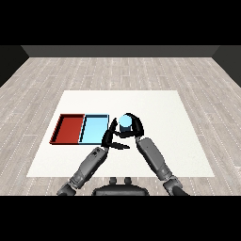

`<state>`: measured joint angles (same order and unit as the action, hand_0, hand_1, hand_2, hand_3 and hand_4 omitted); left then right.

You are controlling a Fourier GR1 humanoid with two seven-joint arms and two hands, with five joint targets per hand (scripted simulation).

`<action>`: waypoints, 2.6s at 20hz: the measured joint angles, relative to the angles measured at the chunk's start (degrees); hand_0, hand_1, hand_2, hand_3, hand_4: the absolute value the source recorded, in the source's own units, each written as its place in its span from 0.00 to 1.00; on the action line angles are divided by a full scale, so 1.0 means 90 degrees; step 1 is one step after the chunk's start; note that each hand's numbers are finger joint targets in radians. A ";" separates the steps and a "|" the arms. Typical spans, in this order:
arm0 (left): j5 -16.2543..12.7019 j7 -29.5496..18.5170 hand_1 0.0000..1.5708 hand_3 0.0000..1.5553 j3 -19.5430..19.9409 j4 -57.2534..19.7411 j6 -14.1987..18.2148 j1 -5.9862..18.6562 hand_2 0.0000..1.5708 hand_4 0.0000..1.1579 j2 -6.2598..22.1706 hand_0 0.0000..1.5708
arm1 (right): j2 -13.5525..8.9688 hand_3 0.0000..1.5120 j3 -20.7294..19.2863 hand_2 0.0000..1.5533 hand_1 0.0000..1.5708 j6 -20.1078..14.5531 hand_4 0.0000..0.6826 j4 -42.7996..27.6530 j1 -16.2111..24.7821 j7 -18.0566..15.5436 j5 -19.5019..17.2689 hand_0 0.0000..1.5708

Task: Pick the blue can and put it in the blue box

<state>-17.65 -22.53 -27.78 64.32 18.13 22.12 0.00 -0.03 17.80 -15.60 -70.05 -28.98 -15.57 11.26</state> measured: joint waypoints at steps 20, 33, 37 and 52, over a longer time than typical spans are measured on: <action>-0.0496 0.0170 0.00 0.00 -0.0469 -0.0429 0.0555 0.0656 0.00 0.00 0.0032 0.00 | -0.0011 0.91 0.0504 0.94 0.92 -0.0145 0.78 -0.0109 0.0012 -0.0062 0.0220 0.92; -0.0823 -0.0003 0.00 0.00 -0.0704 -0.0752 0.0773 0.1066 0.00 0.00 0.0144 0.00 | -0.0080 0.90 0.0996 0.93 0.92 -0.0606 0.73 -0.0329 -0.0107 0.0128 0.0280 0.92; -0.1071 -0.0058 0.92 0.86 -0.0852 -0.0868 0.1092 0.1064 0.93 0.94 0.0153 0.92 | -0.0103 0.91 0.1098 0.94 0.92 -0.0631 0.75 -0.0333 -0.0046 0.0041 0.0273 0.92; -0.0975 0.0124 1.00 0.94 -0.0944 -0.1157 0.1986 0.1258 0.99 0.98 0.0118 1.00 | -0.0065 0.68 0.0988 0.77 0.70 -0.0445 0.59 -0.0190 -0.0041 -0.0187 0.0452 0.70</action>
<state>-26.42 -21.41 -36.28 53.90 36.01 33.44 1.07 -0.62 26.69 -19.61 -71.75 -29.35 -17.26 15.33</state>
